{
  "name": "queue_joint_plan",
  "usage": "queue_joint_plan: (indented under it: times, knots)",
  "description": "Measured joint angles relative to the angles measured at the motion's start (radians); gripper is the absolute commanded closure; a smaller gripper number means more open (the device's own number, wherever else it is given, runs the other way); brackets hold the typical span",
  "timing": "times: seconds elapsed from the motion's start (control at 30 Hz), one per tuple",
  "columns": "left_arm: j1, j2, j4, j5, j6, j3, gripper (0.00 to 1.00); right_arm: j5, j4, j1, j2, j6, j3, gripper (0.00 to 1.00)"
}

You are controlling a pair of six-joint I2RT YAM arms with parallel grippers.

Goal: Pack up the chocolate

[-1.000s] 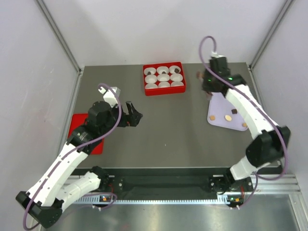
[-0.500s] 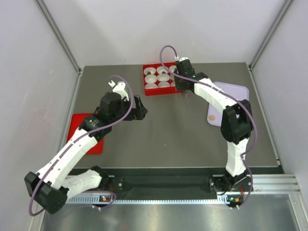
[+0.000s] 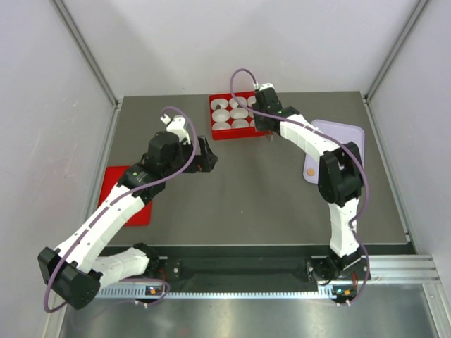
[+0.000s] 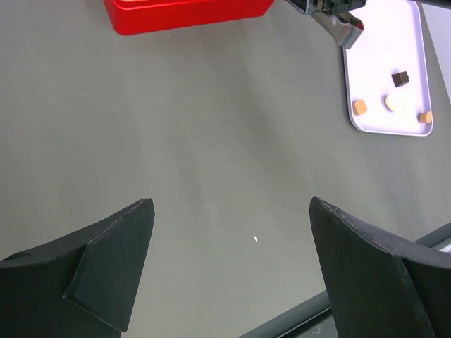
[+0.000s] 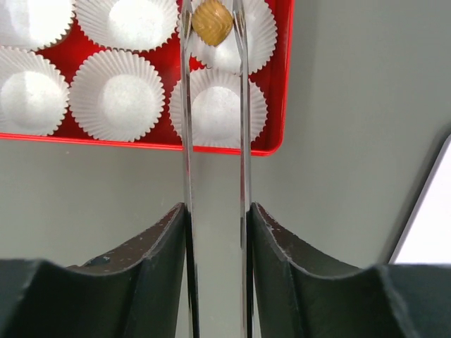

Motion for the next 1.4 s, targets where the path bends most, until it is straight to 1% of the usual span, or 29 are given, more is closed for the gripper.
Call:
queue_joint_plan:
  times: [0.3,0.47,0.57,0.7,0.83,0.97,1.17,1.3,1.37,1.4]
  knots:
    - [0.0,0.0,0.001,0.002,0.003,0.008,0.04,0.014,0.012,0.0,0.007,-0.018,0.02,0.58]
    - [0.0,0.0,0.001,0.024,0.003,0.008,0.04,0.031,0.001,0.0,-0.051,-0.02,0.002,0.58]
    - [0.0,0.0,0.001,0.031,0.006,0.008,0.04,0.05,-0.029,0.0,-0.164,-0.007,-0.05,0.58]
    - [0.0,-0.003,0.001,0.045,0.006,0.008,0.03,0.085,-0.121,0.0,-0.383,0.051,-0.152,0.59]
    - [0.0,-0.019,0.002,0.064,0.006,0.008,0.04,0.109,-0.215,-0.001,-0.654,0.145,-0.344,0.59]
    - [0.0,-0.041,0.006,0.08,0.007,0.008,0.03,0.107,-0.333,-0.002,-0.845,0.233,-0.556,0.59]
    - [0.0,-0.063,0.006,0.093,0.006,0.005,0.03,0.093,-0.492,-0.008,-0.974,0.33,-0.76,0.59]
    - [0.0,-0.076,0.008,0.098,0.005,-0.007,0.04,0.097,-0.544,-0.023,-1.035,0.362,-0.803,0.59]
    - [0.0,-0.078,0.008,0.101,0.005,-0.01,0.04,0.103,-0.55,-0.053,-1.05,0.37,-0.805,0.59]
    - [0.0,-0.078,0.008,0.102,0.005,-0.011,0.04,0.103,-0.55,-0.086,-1.054,0.373,-0.805,0.59]
